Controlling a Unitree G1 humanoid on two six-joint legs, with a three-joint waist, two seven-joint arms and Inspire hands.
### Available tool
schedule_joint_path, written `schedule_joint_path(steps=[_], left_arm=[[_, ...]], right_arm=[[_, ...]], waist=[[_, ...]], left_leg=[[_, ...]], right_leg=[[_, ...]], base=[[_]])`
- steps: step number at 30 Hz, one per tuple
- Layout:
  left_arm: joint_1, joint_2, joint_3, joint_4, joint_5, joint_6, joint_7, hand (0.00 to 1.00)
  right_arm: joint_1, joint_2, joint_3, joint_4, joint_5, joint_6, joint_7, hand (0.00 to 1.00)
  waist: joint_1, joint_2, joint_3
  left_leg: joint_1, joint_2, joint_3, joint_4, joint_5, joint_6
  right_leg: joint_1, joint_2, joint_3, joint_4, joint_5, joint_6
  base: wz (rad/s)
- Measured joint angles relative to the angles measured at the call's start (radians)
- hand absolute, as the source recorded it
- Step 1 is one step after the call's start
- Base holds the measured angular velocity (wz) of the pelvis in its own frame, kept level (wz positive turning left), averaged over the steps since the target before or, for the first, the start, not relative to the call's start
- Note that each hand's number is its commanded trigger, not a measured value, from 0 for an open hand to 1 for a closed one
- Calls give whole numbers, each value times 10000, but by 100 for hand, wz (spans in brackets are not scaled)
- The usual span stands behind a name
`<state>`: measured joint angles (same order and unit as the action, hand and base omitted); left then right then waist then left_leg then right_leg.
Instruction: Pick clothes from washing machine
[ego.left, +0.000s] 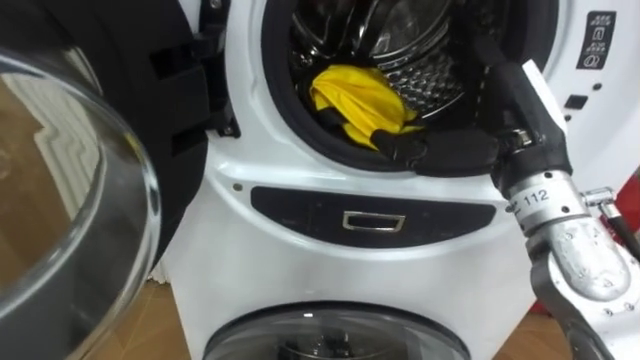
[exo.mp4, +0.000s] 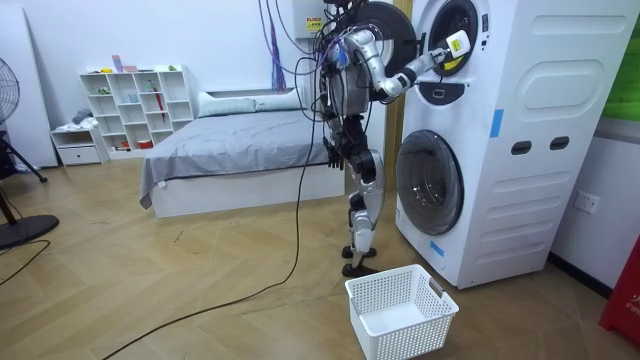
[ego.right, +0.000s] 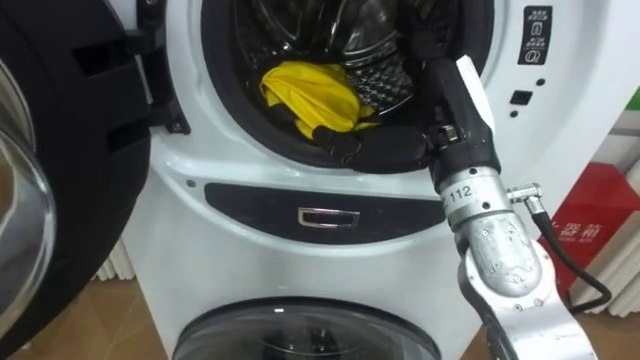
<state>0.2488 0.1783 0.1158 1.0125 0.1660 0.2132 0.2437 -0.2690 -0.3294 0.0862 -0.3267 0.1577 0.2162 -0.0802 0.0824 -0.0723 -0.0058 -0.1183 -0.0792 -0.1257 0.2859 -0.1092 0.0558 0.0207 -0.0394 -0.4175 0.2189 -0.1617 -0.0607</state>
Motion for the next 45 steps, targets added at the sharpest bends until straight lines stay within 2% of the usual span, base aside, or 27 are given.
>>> schedule_joint_path(steps=[6,9,10,13,15,18,20,22,26,32,38,42,45], left_arm=[[95,16,10,0,0,-22,-182,0],[43,13,3,16,7,-81,-222,0],[36,13,-2,18,10,-123,-249,0],[-5,-18,-18,29,-12,-165,-427,0],[-43,-36,-16,35,-24,-191,-563,0],[-147,-25,-13,99,-230,-306,-603,0],[-266,-30,-15,256,-333,-432,-603,0],[-267,-14,-12,310,-430,-488,-590,0],[-454,-8,-23,396,-622,-602,-588,0],[-560,-6,-121,485,-754,-706,-588,0],[-560,-9,-119,687,-957,-707,-569,0],[-552,-19,-111,795,-947,-705,-532,0],[-521,-95,-103,898,-903,-721,-507,0]], right_arm=[[3,-34,24,-396,-450,71,779,0],[-15,-37,129,-1085,-1097,59,1278,0],[-20,-12,189,-1340,-1284,32,1492,0],[-64,99,532,-1847,-1686,28,2010,0],[-71,117,820,-2034,-2112,28,2339,0],[-82,117,1347,-2072,-2668,27,2733,0],[-112,125,1417,-2084,-2730,-65,2811,0],[-175,112,1428,-2156,-2766,-242,2939,0],[-224,166,1724,-2321,-3270,-262,3066,0],[-273,401,1785,-2473,-3828,-244,3229,0],[-276,391,1727,-2558,-3904,-168,3230,0],[-277,145,1530,-2556,-3440,-146,3161,0],[-275,-3,1011,-2512,-2858,-149,3118,0]], waist=[[-5,-64,2],[198,-165,-31],[362,-220,-13],[548,-344,9],[686,-368,8],[911,-368,12],[979,-339,44],[955,-320,58],[938,-356,79],[932,-357,87],[891,-442,54],[860,-536,93],[701,-524,173]], left_leg=[[107,116,167,-210,90,-138],[278,157,340,-415,107,-163],[399,161,435,-482,132,-207],[478,156,397,-483,37,-196],[449,156,375,-487,-23,-177],[457,151,383,-491,-135,-129],[491,136,387,-491,-213,-99],[546,138,460,-524,-297,-90],[612,152,584,-637,-325,-99],[612,147,668,-628,-433,-102],[617,140,658,-634,-435,-102],[625,149,644,-614,-436,-101],[615,149,616,-472,-515,-71]], right_leg=[[9,61,81,-25,-25,-41],[181,98,31,-180,-75,-81],[289,99,28,-195,-139,-82],[494,160,-15,-397,-177,-65],[528,183,8,-491,-154,-107],[583,192,86,-524,-173,-56],[626,185,103,-542,-190,-28],[690,215,296,-672,-209,3],[683,242,573,-689,-239,5],[662,247,620,-699,-297,16],[665,251,648,-694,-314,20],[686,250,642,-695,-314,21],[755,253,664,-697,-333,53]], base=[[-4],[4],[5],[11],[9],[2],[0],[-11],[-8],[-3],[0],[0],[3]])
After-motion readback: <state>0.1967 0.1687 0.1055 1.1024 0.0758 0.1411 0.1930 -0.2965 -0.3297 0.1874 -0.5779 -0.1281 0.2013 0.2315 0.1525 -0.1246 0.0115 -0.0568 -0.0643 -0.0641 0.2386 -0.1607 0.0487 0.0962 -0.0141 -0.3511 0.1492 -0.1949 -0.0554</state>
